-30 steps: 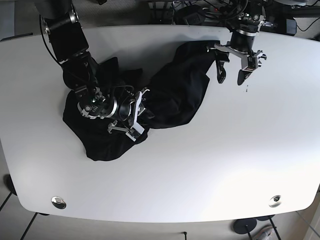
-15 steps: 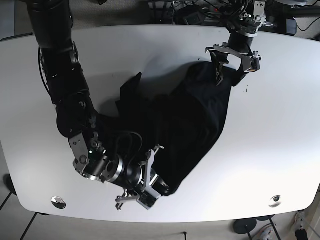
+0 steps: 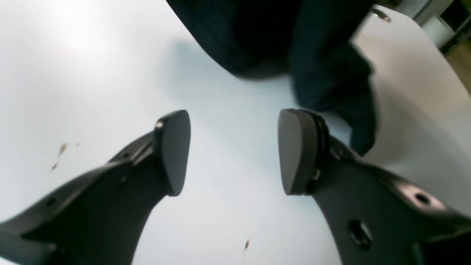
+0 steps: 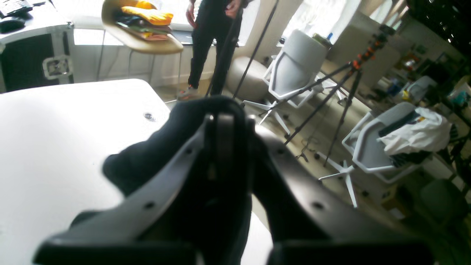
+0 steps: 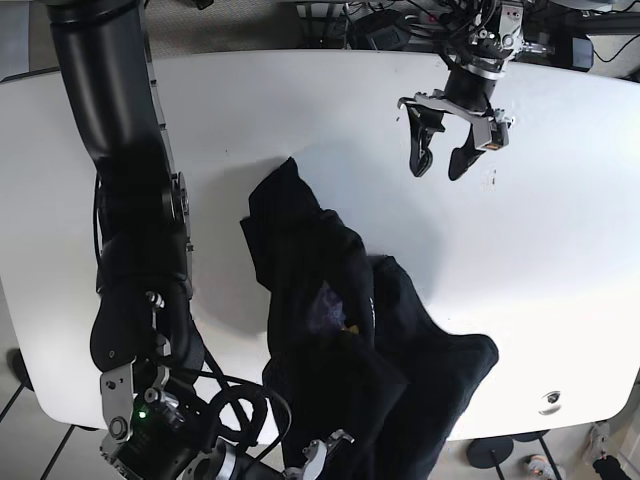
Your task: Fold the T-shirt properly
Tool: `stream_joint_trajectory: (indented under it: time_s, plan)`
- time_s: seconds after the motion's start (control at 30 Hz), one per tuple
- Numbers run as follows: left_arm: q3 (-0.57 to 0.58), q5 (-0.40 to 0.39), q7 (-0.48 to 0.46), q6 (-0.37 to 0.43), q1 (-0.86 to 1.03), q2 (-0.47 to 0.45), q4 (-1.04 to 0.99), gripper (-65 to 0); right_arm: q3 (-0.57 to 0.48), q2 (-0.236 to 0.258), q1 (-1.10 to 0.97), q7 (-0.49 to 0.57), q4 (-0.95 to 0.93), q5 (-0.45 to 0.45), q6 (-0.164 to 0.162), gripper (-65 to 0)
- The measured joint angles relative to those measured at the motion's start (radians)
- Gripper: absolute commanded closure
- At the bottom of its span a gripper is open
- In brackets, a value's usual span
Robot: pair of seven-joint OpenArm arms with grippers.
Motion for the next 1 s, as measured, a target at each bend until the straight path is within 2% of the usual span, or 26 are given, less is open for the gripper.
stream_joint_trajectory:
  time_s: [0.1, 0.23, 0.37, 0.47, 0.53, 0.77, 1.0]
  plan:
    - [0.029, 0.0, -0.021, 0.005, -0.059, -0.002, -0.038, -35.1, -0.004, 0.001, -0.021, -0.016, -0.001, 0.0, 0.0, -2.1]
    - [0.124, 0.0, 0.005, 0.007, -0.133, 0.0, -0.121, -34.7, -0.003, 0.035, -0.035, -0.013, -0.002, -0.001, -0.001, -2.1]
    - [0.162, 0.0, -0.01, 0.016, -0.209, -0.001, -0.198, -34.9, 0.0, 0.045, -0.041, -0.011, -0.004, 0.001, -0.001, -2.1]
    - [0.229, -0.001, -0.013, 0.127, -0.259, -0.003, -0.287, -34.9, 0.0, 0.064, -0.048, -0.006, -0.004, 0.0, -0.001, -2.1]
    - [0.282, -0.006, -0.005, 0.168, -0.308, 0.0, -0.338, -34.9, 0.0, 0.08, -0.05, -0.01, -0.004, -0.001, -0.001, -2.1]
    - [0.306, -0.011, -0.011, 0.175, -0.449, 0.063, -0.44, -35.0, 0.0, 0.08, -0.05, -0.009, -0.004, 0.001, 0.0, -2.1]
    - [0.397, -0.013, -0.006, 0.179, -0.609, 0.058, -0.6, -35.0, 0.001, 0.08, -0.05, -0.011, -0.004, 0.0, -0.001, -2.1]
